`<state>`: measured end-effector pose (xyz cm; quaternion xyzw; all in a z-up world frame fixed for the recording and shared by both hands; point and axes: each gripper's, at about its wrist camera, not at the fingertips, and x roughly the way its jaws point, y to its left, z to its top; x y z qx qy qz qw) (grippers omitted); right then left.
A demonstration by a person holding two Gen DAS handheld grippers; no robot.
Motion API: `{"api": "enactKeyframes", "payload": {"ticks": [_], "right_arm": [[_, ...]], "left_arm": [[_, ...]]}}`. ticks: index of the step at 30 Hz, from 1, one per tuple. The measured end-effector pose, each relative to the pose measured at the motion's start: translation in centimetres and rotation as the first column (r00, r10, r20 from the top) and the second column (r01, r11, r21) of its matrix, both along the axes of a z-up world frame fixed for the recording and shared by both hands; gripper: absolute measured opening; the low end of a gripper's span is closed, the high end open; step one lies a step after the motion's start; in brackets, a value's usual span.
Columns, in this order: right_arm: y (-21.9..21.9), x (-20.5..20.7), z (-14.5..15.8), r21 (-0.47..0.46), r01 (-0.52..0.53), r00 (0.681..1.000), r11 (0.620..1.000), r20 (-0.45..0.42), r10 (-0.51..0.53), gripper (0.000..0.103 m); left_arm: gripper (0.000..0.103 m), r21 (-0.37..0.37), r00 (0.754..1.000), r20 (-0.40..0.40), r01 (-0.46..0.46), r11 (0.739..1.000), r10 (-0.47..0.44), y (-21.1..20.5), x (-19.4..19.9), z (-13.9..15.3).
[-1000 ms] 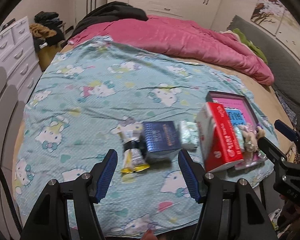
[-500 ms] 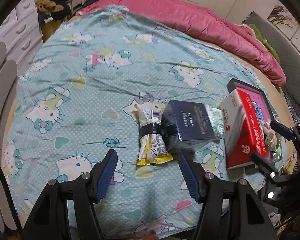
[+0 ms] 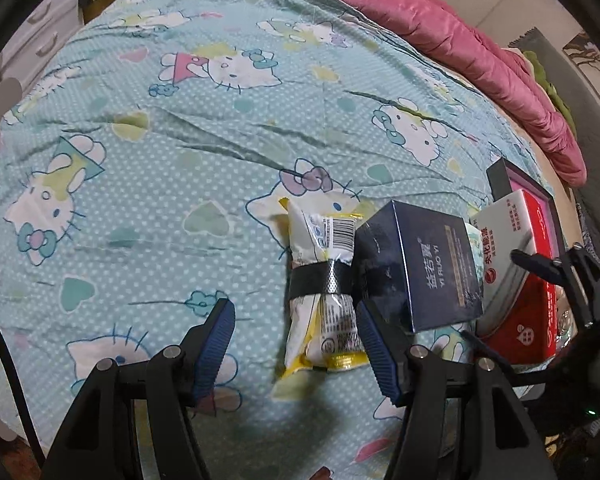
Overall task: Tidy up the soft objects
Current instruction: 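Grasp the yellow-white snack bag with the left tool while the right tool grasps the green tissue pack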
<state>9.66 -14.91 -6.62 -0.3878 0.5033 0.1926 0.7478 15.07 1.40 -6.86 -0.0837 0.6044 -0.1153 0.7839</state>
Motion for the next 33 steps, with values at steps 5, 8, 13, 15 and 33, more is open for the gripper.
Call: {"api": "enactKeyframes", "payload": {"ticks": [5, 8, 13, 15, 33], "right_arm": [[0.2, 1.4, -1.5, -0.046, 0.002, 0.999, 0.999, -0.046, -0.004, 0.08], [0.3, 2.2, -2.0, -0.059, 0.014, 0.997, 0.998, -0.076, -0.018, 0.08], [0.5, 3.5, -3.1, -0.108, 0.011, 0.995, 0.994, -0.1, -0.021, 0.078], [0.5, 3.9, -3.4, -0.121, -0.001, 0.995, 0.993, -0.101, -0.011, 0.076], [-0.5, 5.8, -2.2, -0.015, 0.044, 0.998, 0.999, -0.047, -0.045, 0.025]], "left_arm": [[0.063, -0.014, 1.0, -0.021, 0.005, 1.0, -0.006, -0.2, 0.5, -0.9], [0.063, -0.024, 0.999, -0.028, 0.014, 1.0, -0.014, -0.4, 0.6, -1.4], [0.063, -0.038, 0.999, -0.041, 0.014, 0.999, -0.016, -0.5, 1.2, -2.0], [0.063, -0.036, 0.999, -0.049, 0.014, 0.999, -0.016, -0.6, 1.3, -2.2], [0.061, -0.102, 0.998, -0.069, -0.001, 0.995, -0.006, -0.5, 3.0, -3.5]]}}
